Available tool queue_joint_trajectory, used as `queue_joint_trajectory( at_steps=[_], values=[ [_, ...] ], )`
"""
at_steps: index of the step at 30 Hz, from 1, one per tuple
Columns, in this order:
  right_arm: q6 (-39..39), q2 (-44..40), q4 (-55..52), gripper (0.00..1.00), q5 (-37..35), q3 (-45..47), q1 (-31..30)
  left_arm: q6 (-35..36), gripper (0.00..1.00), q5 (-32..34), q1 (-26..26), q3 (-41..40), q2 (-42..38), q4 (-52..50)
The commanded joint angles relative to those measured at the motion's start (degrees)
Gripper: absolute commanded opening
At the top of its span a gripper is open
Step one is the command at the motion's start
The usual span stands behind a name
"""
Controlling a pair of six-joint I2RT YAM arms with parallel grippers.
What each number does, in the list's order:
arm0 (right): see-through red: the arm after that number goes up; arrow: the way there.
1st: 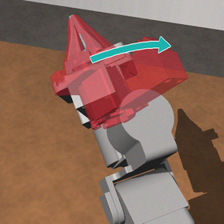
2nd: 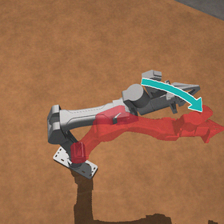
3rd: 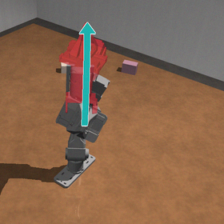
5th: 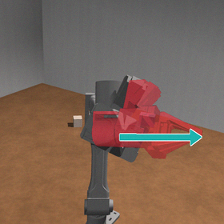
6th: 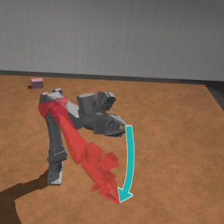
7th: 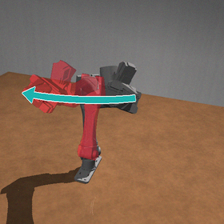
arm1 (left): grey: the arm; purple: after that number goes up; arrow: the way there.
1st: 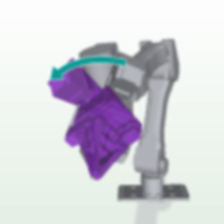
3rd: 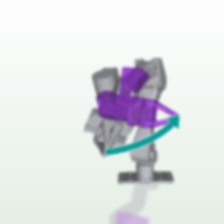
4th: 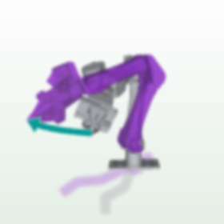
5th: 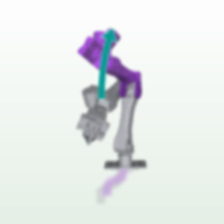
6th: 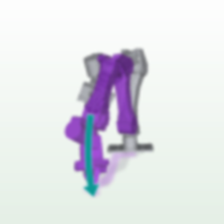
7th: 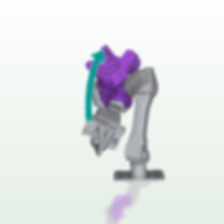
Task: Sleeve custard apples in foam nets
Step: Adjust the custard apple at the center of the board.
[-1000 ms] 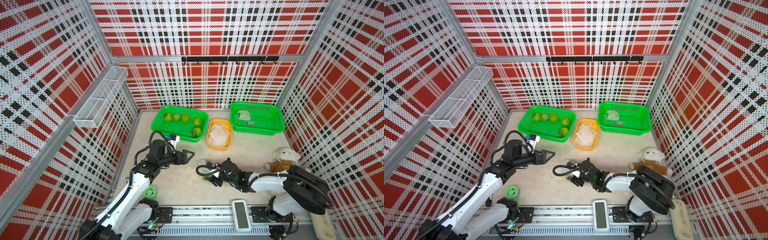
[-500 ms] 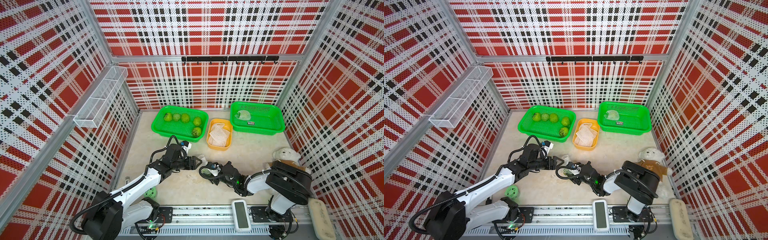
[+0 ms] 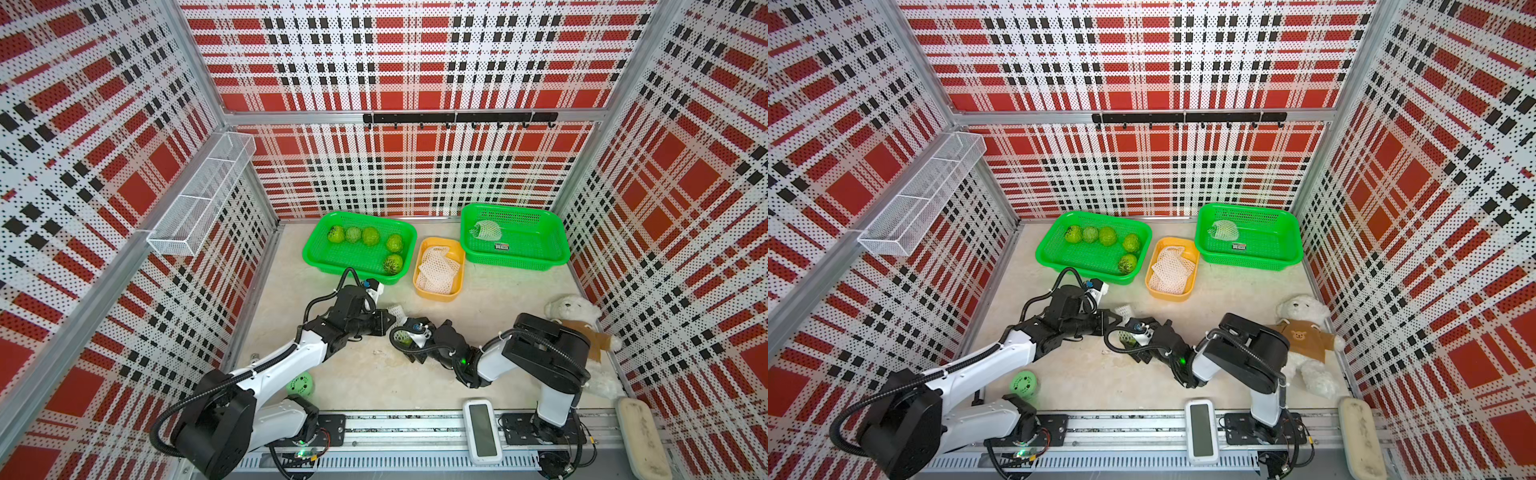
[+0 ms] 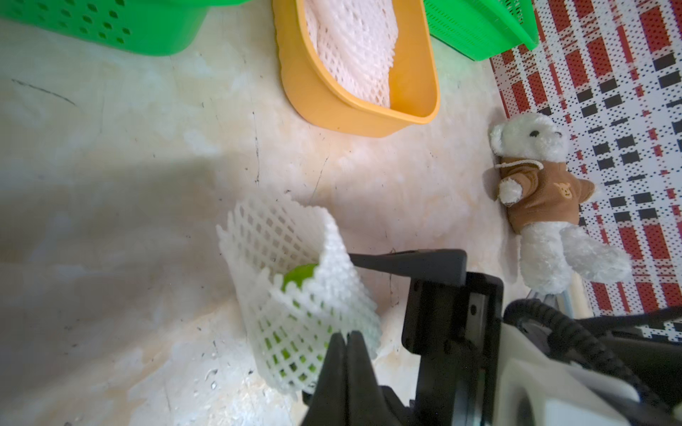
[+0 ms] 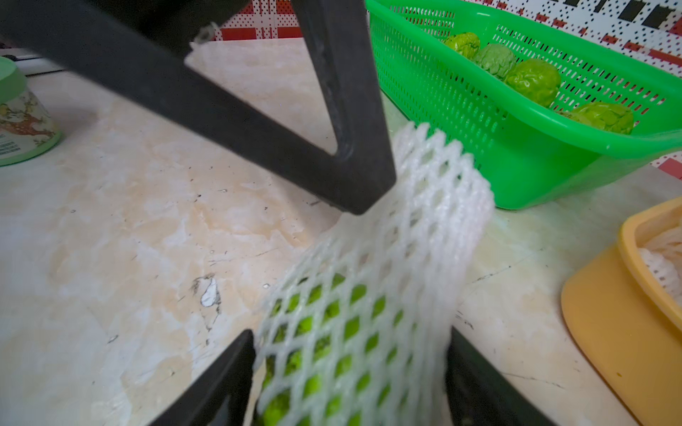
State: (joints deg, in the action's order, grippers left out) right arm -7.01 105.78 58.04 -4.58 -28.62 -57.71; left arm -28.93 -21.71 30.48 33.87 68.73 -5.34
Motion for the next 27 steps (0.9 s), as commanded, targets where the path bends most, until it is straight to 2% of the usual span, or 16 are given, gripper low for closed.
queue_joint_trajectory(
  at_steps=[1,5,11,14,17,18,22,27],
  values=[
    [2.0,-0.5,4.5,0.91,0.4,-0.6,0.3,1.9,0.00,1.0,0.4,1.0,-0.4,0.8],
    [5.2,-5.1,1.8,0.99,2.7,1.9,1.2,2.7,0.00,2.9,2.6,-0.1,-2.2,1.2],
    [8.3,-15.9,-8.2,1.00,8.0,7.3,2.3,2.8,0.00,5.6,6.4,-1.5,-4.2,1.6],
    [11.0,-21.6,-18.3,1.00,12.1,7.0,4.0,1.7,0.00,6.8,6.5,-2.2,-4.6,1.5],
    [14.8,-25.7,-28.3,1.00,14.9,5.3,6.4,0.4,0.38,7.3,5.1,-0.6,-4.0,-1.0],
    [15.8,-27.0,-30.3,1.00,16.4,5.1,7.3,0.4,0.43,8.4,4.8,0.5,-3.6,-3.3],
    [18.4,-30.8,-38.1,1.00,19.9,3.2,9.1,1.1,0.45,12.8,3.3,5.2,-1.4,-10.4],
    [19.4,-31.0,-47.8,1.00,21.2,-1.6,9.5,1.3,0.51,10.1,-3.1,9.0,3.2,-12.1]
  ],
)
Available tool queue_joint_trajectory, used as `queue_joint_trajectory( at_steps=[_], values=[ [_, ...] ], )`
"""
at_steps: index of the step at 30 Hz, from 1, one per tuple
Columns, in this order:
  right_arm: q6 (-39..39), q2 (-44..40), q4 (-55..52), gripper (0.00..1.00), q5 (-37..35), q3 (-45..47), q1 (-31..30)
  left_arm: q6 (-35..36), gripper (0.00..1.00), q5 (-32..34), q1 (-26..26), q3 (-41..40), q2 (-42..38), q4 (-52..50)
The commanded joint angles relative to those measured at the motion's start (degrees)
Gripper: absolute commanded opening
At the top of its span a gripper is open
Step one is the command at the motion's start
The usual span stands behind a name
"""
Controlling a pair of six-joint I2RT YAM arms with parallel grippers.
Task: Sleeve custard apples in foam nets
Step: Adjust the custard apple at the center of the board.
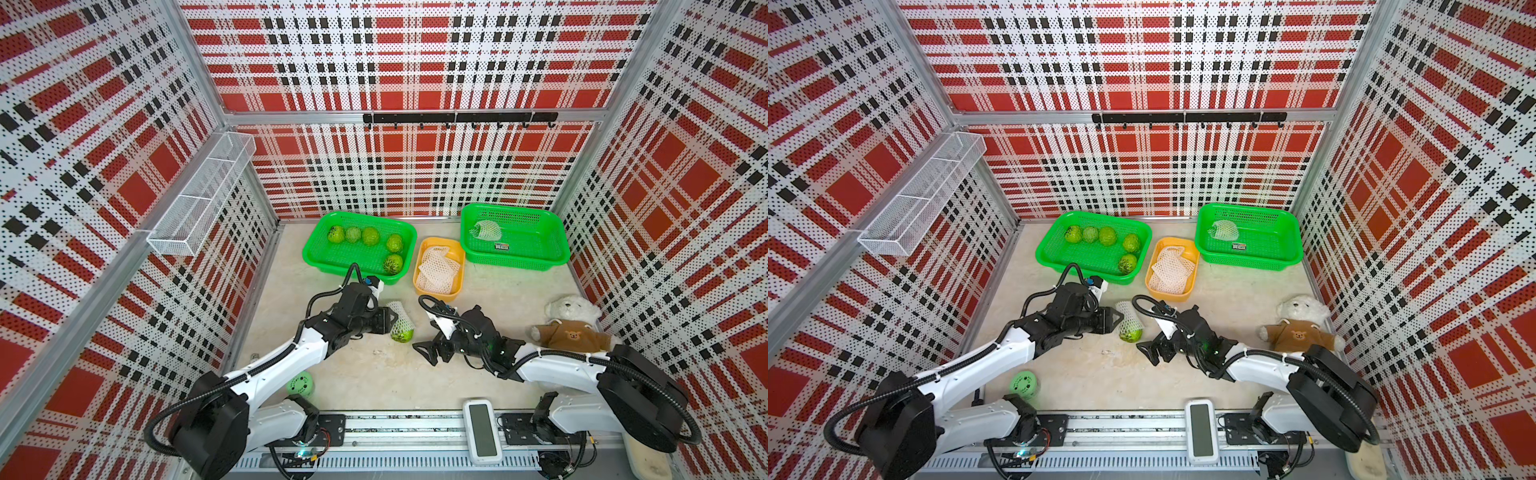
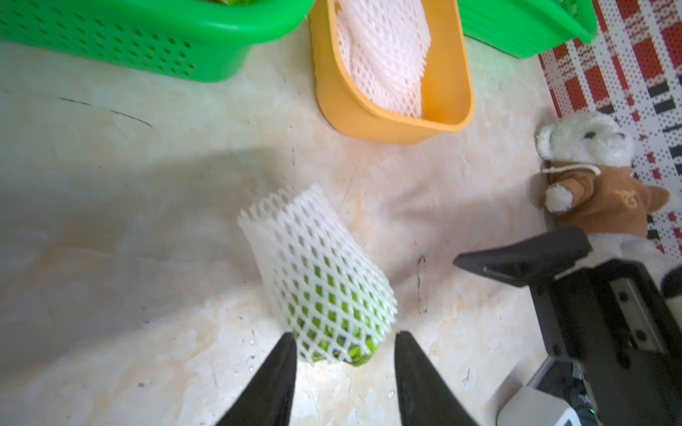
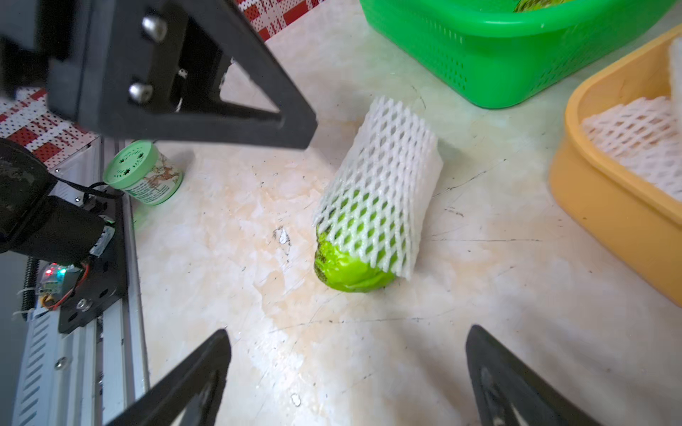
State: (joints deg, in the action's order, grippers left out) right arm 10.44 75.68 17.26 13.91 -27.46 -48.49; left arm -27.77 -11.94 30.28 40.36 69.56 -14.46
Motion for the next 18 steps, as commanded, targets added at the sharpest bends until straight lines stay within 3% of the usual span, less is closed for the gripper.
queue_joint_trajectory(
  at_steps=[1,12,15,18],
  values=[
    [2.5,-0.8,-8.2,1.00,3.2,-3.5,0.5,0.7,0.53,-0.2,-4.0,3.8,3.8,-3.9],
    [4.2,-2.3,-17.1,1.00,7.4,-7.9,3.9,4.9,0.63,-4.2,-5.3,14.5,17.1,-7.9],
    [4.6,-2.6,-16.9,1.00,7.7,-7.3,4.4,4.9,0.58,-5.3,-4.6,15.3,19.0,-7.5],
    [4.7,-2.8,-16.7,1.00,8.5,-6.8,5.1,5.0,0.40,-5.7,-3.5,16.1,19.6,-8.6]
  ],
)
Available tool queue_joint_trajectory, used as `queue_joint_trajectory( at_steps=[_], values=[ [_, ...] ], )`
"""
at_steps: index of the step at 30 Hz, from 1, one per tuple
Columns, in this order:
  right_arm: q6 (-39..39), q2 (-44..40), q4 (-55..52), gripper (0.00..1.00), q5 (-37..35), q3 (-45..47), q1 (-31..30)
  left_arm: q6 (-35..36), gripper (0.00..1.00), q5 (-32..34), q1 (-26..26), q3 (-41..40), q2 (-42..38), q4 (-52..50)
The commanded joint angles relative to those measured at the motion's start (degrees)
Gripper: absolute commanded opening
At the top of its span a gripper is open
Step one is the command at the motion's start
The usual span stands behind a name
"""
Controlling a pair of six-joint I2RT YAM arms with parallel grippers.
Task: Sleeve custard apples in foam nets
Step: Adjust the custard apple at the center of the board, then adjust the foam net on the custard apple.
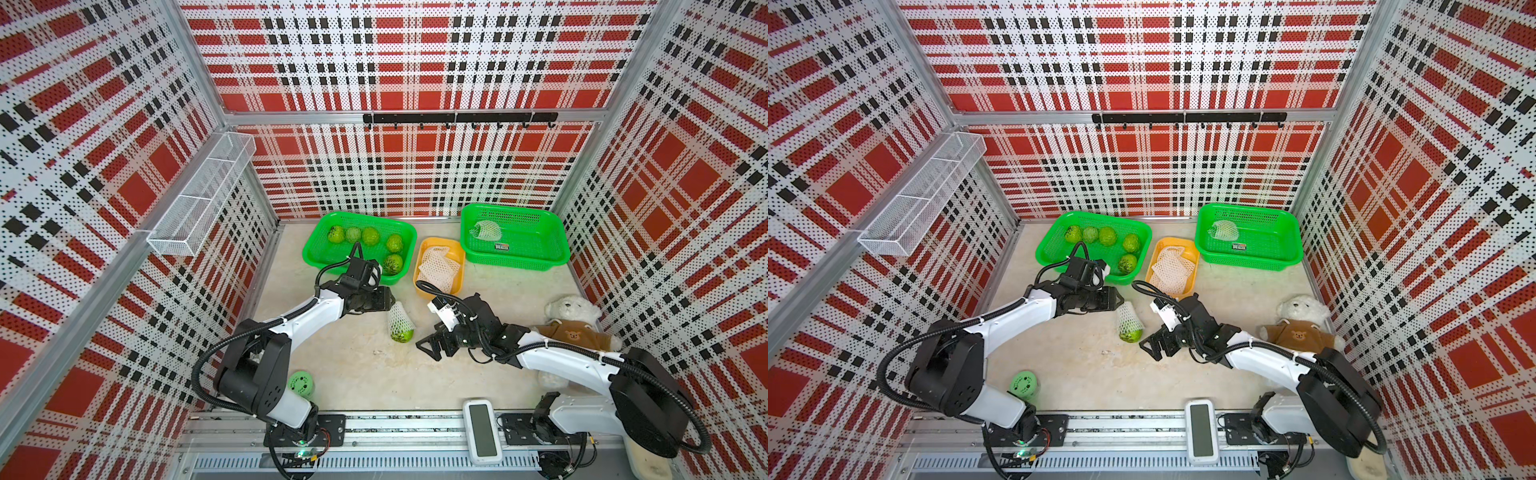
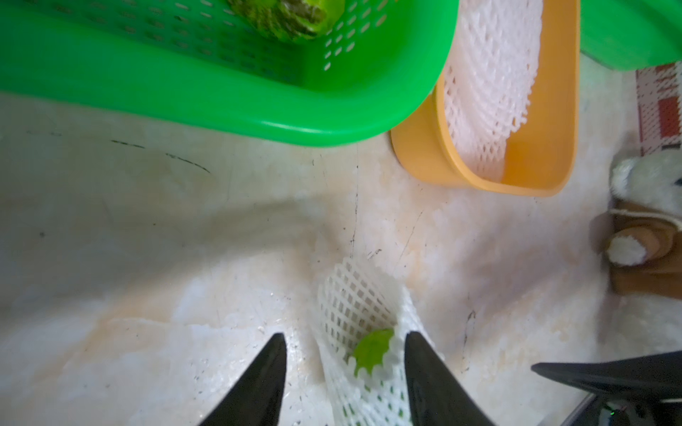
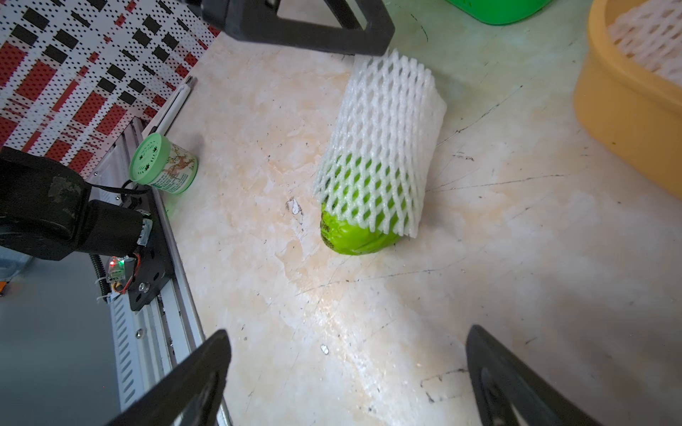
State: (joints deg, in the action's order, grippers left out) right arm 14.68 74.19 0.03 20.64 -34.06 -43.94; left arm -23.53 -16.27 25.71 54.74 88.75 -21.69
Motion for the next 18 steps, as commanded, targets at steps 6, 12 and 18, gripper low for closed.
queue_joint_trajectory(
  at_steps=[6,12,18],
  values=[
    [1.0,-1.4,3.8,1.00,7.5,0.8,3.8,0.6,0.06,2.4,5.0,0.4,-4.3,-4.1],
    [1.0,1.3,8.6,1.00,12.7,1.3,5.6,0.3,0.04,5.3,11.0,-2.3,-9.0,-4.2],
    [-2.2,3.3,14.7,1.00,14.3,2.9,5.8,-1.1,0.04,9.3,13.5,-8.0,-12.5,-2.0]
  ],
)
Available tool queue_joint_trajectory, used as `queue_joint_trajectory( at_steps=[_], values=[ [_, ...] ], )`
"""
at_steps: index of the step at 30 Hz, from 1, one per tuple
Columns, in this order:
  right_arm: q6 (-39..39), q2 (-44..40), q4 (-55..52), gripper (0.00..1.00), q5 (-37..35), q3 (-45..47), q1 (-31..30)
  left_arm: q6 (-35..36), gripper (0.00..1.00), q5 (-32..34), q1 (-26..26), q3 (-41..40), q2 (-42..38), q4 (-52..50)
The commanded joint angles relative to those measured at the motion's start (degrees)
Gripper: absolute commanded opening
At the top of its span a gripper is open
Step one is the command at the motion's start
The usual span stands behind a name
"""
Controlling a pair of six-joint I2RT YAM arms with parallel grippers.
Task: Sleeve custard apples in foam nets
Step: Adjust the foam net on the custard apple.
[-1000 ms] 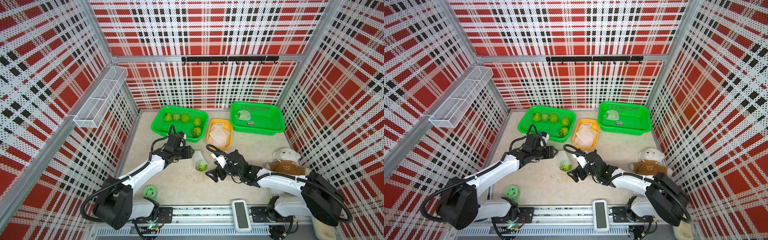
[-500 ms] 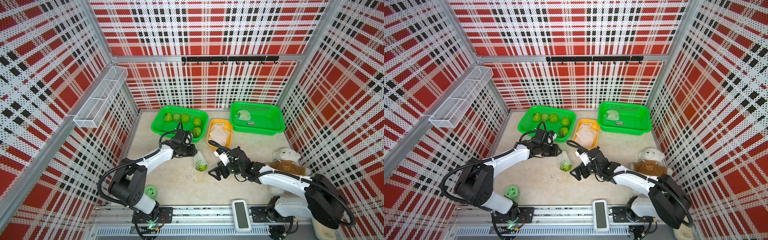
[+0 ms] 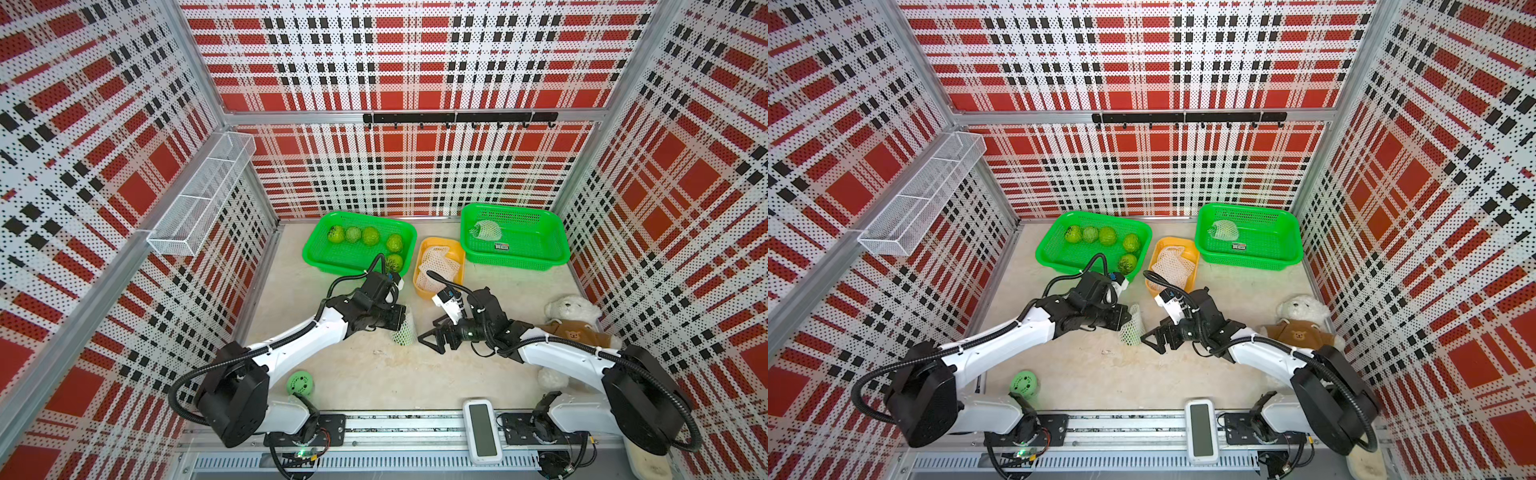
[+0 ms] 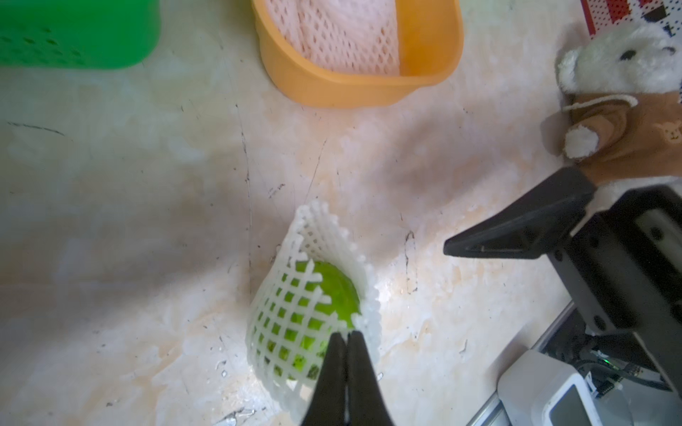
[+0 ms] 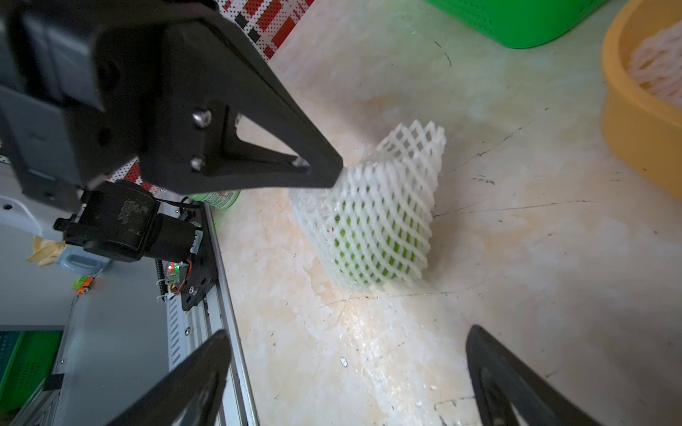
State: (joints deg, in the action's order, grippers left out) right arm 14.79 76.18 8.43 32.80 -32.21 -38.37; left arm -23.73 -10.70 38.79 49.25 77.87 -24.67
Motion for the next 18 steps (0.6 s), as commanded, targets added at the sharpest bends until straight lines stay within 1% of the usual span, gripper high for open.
queue_joint_trajectory(
  at_steps=[1,4,6,8,10,14,16,18],
  values=[
    [-2.6,2.0,8.4,1.00,2.3,1.5,0.3,-1.0,0.05,4.4,0.7,-3.7,-2.1,1.9],
    [-3.6,3.8,15.6,1.00,1.4,3.9,0.2,-1.0,0.06,5.9,1.3,-7.5,-4.4,5.9],
    [-5.3,5.2,19.1,1.00,0.6,4.9,-0.2,-0.7,0.08,5.9,1.5,-10.1,-6.1,9.4],
    [-8.0,6.9,22.7,1.00,-1.0,6.0,-1.3,-0.4,0.13,5.9,1.5,-12.5,-8.4,13.4],
    [-10.2,9.1,28.8,1.00,-2.4,7.3,-2.4,0.4,0.18,4.7,1.6,-13.7,-10.0,16.3],
    [-10.3,13.7,39.4,1.00,-2.6,8.5,-2.6,1.7,0.23,2.2,1.6,-14.0,-10.0,18.3],
    [-10.1,14.9,41.4,1.00,-2.4,8.2,-3.0,2.1,0.24,0.9,1.9,-13.8,-9.0,18.3],
    [-11.4,15.0,40.4,1.00,-2.8,7.6,-4.0,2.2,0.25,0.5,2.1,-13.7,-8.3,18.2]
  ],
)
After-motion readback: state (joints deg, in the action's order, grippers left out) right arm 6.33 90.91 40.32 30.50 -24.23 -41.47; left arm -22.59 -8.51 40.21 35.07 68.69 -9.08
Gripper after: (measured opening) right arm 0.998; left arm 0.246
